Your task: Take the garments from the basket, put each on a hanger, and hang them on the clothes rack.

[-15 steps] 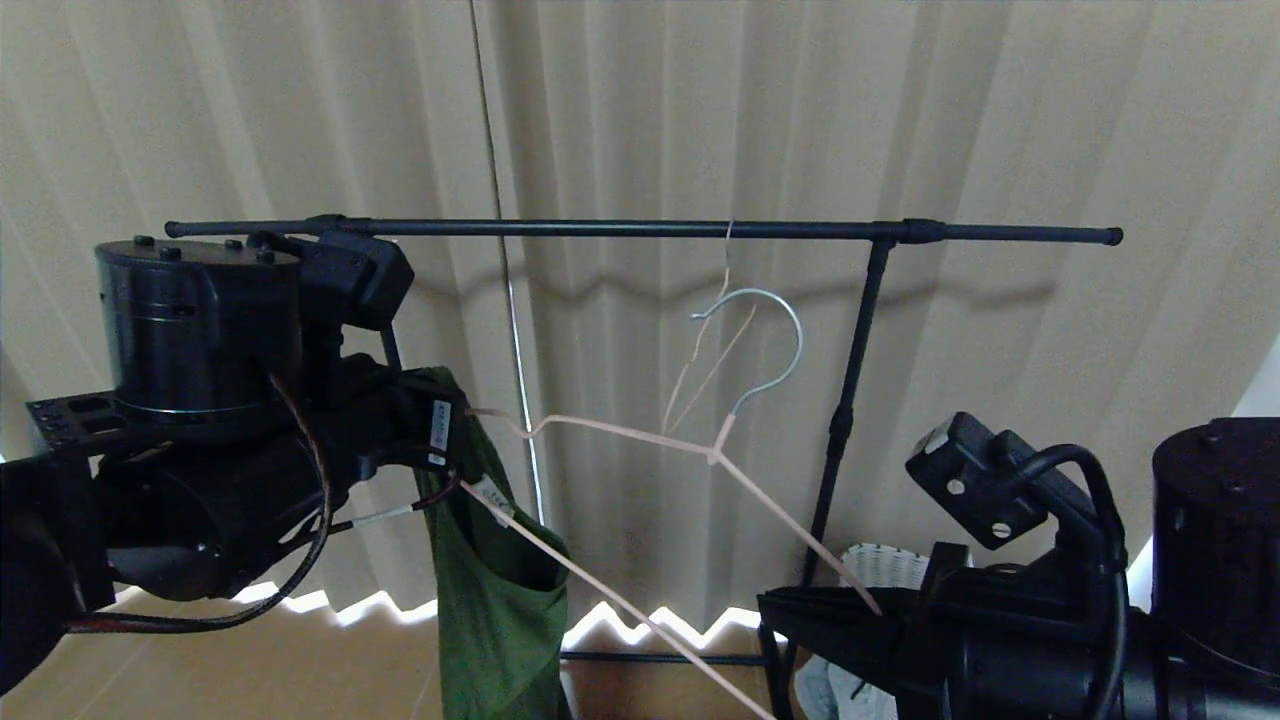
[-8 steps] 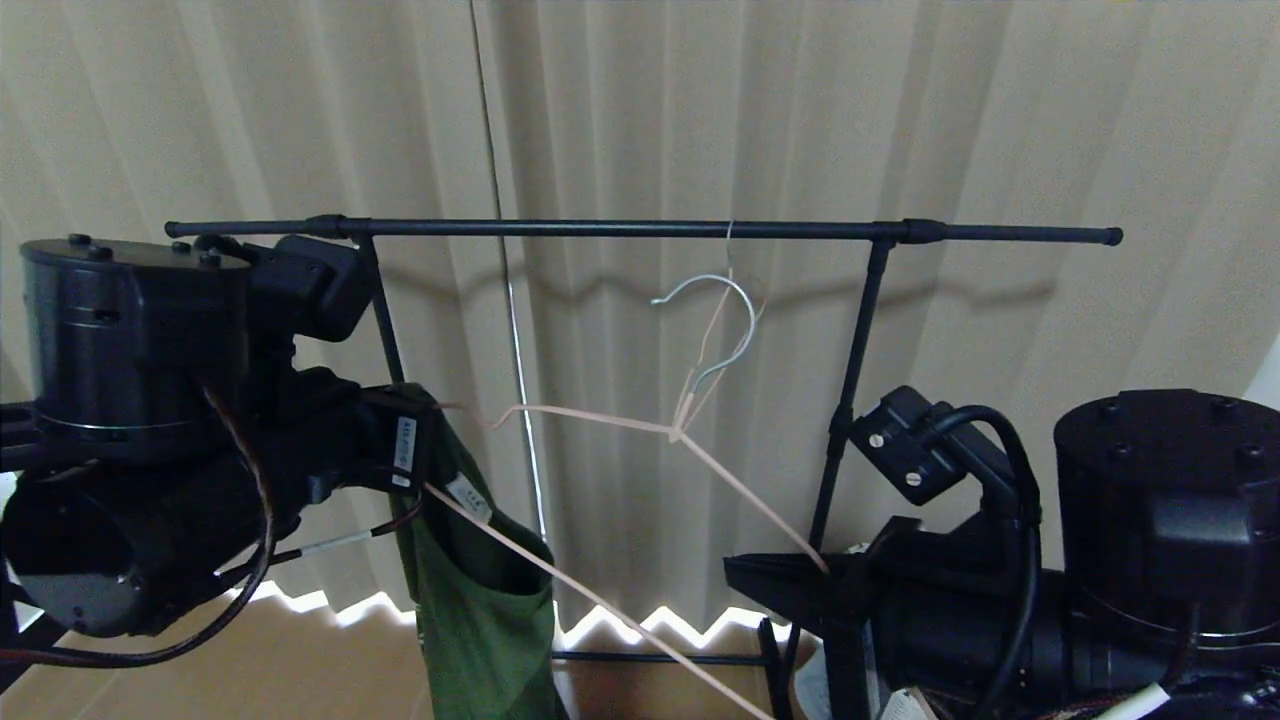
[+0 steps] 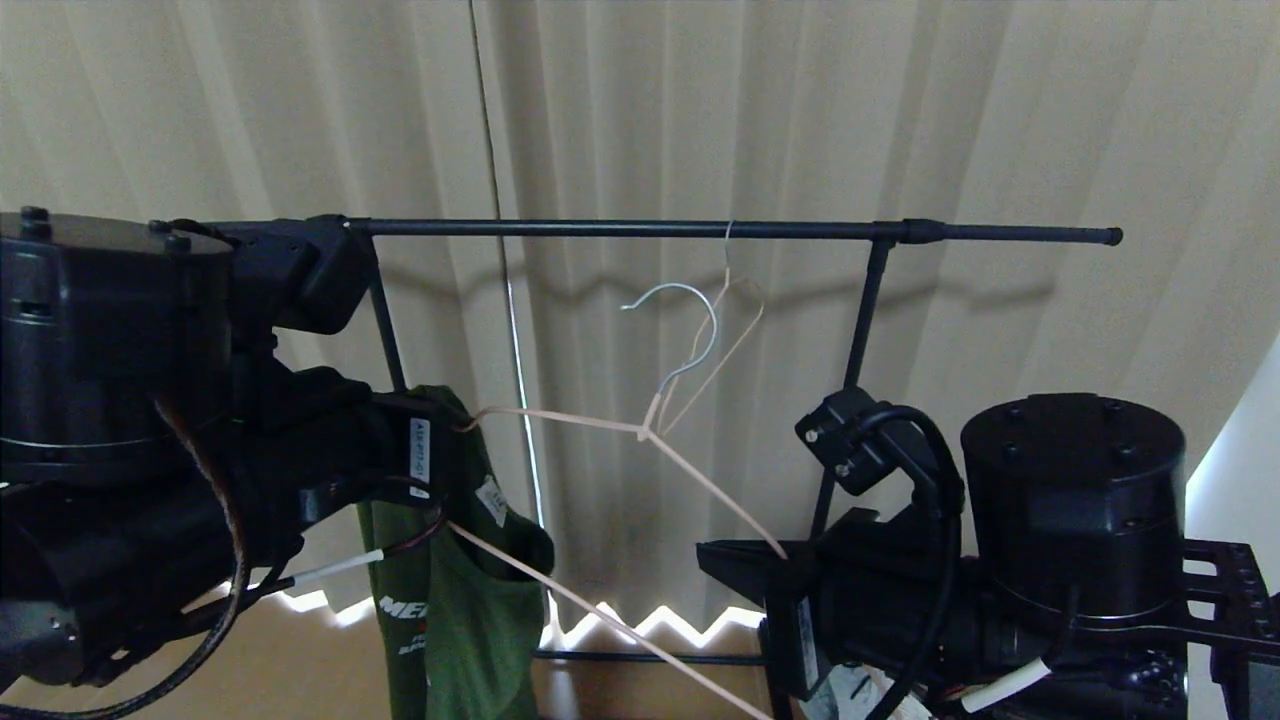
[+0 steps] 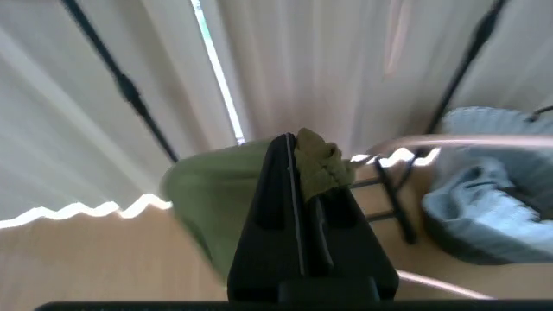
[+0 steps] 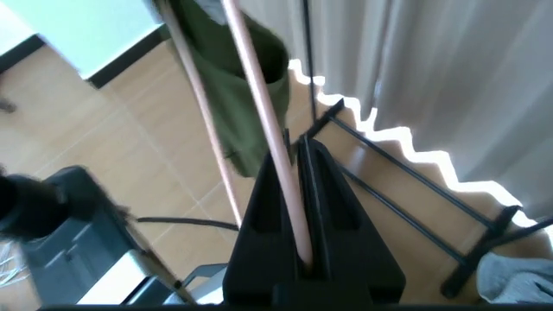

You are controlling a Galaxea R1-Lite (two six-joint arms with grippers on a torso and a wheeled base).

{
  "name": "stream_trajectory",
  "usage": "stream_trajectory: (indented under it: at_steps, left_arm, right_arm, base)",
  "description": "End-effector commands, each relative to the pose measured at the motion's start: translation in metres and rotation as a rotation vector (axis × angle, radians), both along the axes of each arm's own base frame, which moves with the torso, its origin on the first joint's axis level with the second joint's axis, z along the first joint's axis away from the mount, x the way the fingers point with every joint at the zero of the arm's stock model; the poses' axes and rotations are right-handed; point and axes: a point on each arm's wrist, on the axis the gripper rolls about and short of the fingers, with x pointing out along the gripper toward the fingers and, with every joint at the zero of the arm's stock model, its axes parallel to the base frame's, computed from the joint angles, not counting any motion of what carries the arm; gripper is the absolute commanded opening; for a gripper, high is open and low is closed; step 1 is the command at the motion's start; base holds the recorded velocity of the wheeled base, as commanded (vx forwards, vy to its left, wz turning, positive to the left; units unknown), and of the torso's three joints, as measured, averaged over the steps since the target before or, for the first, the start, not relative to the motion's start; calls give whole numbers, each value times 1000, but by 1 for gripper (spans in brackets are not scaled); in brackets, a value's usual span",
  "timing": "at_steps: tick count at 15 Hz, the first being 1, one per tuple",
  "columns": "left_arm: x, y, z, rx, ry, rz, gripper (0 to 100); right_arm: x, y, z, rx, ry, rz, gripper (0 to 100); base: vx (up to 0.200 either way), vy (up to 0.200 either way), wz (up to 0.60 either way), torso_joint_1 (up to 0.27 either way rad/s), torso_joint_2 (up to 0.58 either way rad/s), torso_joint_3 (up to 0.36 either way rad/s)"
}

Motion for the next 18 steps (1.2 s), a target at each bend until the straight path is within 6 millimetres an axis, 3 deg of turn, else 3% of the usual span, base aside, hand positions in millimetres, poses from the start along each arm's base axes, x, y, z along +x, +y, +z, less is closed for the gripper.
stream_trajectory:
  at_steps: [1, 7, 9, 13, 18]
  left_arm:
    - [-6, -5, 5, -31, -12, -29, 0]
    - [-24, -23, 8, -73, -7, -153, 0]
    - [-33, -31, 12, -169, 9, -262, 0]
    - [-40, -35, 20, -264, -26, -400, 0]
    - [-47, -26, 10, -242, -9, -414, 0]
  right_arm:
    - [1, 2, -3, -12, 2, -11, 0]
    - [3, 3, -1, -6, -5, -16, 0]
    - [5, 5, 5, 9, -20, -15, 0]
    - [9, 11, 5, 12, -22, -15, 0]
    - [12, 9, 4, -3, -29, -33, 0]
  base:
    - [0, 0, 0, 0, 0, 0]
    - [0, 0, 0, 0, 0, 0]
    - [0, 0, 0, 0, 0, 0]
    - [0, 0, 0, 0, 0, 0]
    - [0, 0, 0, 0, 0, 0]
